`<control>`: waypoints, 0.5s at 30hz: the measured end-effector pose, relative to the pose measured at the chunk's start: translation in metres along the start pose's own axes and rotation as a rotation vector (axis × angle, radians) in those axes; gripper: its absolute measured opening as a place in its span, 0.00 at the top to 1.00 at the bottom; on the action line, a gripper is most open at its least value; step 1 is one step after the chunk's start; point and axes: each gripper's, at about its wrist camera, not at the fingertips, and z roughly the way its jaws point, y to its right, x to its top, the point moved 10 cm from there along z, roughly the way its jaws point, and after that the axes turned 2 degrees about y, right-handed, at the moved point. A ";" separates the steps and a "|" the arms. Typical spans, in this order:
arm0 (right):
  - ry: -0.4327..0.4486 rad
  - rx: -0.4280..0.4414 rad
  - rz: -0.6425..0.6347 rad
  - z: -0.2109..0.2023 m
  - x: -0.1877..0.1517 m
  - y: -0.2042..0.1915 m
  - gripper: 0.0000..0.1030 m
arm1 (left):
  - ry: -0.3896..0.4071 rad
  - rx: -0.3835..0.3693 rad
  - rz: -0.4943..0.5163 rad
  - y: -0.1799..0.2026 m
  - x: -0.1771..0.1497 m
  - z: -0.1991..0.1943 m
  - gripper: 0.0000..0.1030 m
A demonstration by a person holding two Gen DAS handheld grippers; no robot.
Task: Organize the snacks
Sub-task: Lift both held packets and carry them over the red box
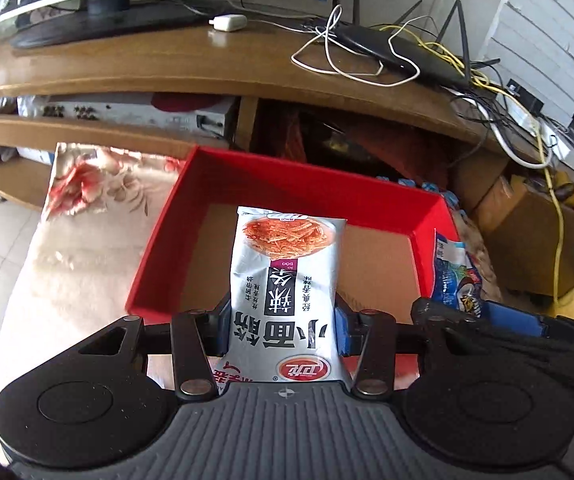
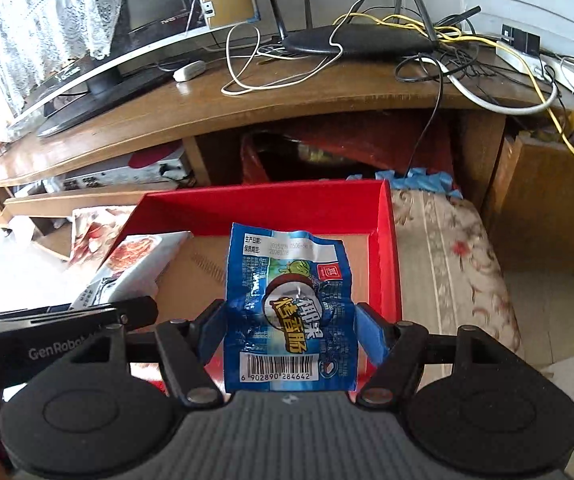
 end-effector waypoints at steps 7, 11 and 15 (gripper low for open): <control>0.011 -0.038 -0.034 0.020 0.013 0.002 0.33 | -0.004 0.035 0.010 0.000 0.011 0.022 0.49; 0.004 -0.052 -0.054 0.034 0.013 0.002 0.33 | -0.013 0.060 0.016 -0.002 0.012 0.033 0.49; -0.003 -0.069 -0.070 0.045 0.012 0.003 0.33 | -0.029 0.078 0.020 -0.004 0.011 0.045 0.49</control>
